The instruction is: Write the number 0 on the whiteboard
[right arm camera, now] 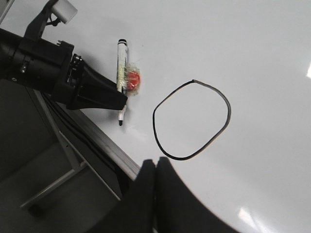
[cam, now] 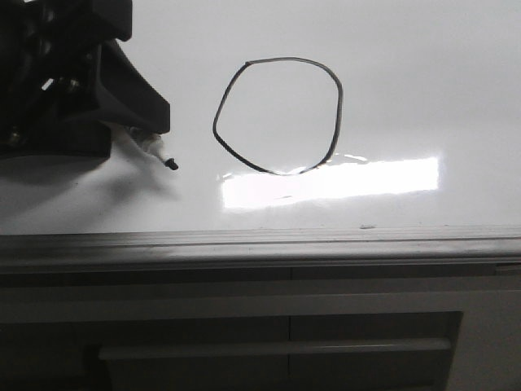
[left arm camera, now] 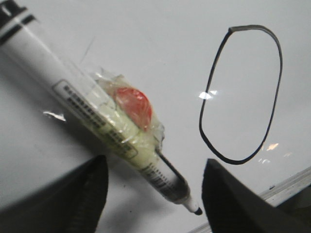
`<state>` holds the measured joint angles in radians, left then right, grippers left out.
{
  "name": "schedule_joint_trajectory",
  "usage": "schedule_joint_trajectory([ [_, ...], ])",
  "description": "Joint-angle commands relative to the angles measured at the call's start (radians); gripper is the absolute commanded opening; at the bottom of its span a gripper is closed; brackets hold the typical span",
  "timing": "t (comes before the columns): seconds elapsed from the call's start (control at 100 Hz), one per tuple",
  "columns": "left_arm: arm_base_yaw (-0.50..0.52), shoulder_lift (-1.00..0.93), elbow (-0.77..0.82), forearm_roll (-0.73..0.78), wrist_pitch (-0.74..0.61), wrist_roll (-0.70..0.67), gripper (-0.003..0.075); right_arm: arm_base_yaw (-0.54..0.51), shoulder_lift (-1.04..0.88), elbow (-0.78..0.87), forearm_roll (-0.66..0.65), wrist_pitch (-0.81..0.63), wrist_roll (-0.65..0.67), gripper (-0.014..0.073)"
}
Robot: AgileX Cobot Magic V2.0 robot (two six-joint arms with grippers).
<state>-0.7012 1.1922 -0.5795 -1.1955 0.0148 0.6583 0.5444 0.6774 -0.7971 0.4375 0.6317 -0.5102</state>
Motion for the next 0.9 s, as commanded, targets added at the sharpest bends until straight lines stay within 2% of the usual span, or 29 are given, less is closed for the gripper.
schedule_joint_trajectory([
  [0.0, 0.007, -0.001, -0.011, -0.007, -0.066, -0.006, 0.0523, -0.006, 0.000, -0.025, 0.026, -0.072, -0.001, -0.0069],
  [0.08, 0.007, -0.015, -0.011, -0.014, -0.048, -0.006, 0.0558, -0.006, 0.000, -0.025, 0.026, -0.072, -0.001, -0.0069],
  [0.37, 0.007, -0.125, -0.011, -0.018, -0.040, -0.006, 0.0556, -0.006, 0.000, -0.025, 0.026, -0.072, -0.001, -0.0069],
  [0.54, 0.007, -0.193, -0.011, -0.018, -0.042, -0.006, 0.0524, -0.006, 0.000, -0.025, 0.026, -0.095, -0.006, -0.0069],
  [0.74, 0.007, -0.274, -0.011, -0.011, -0.046, -0.004, 0.0522, -0.006, 0.000, -0.025, 0.024, -0.106, -0.006, -0.0069],
  [0.89, 0.007, -0.354, -0.011, 0.081, -0.046, 0.031, 0.0472, -0.006, 0.000, -0.025, 0.004, -0.106, -0.016, -0.0069],
])
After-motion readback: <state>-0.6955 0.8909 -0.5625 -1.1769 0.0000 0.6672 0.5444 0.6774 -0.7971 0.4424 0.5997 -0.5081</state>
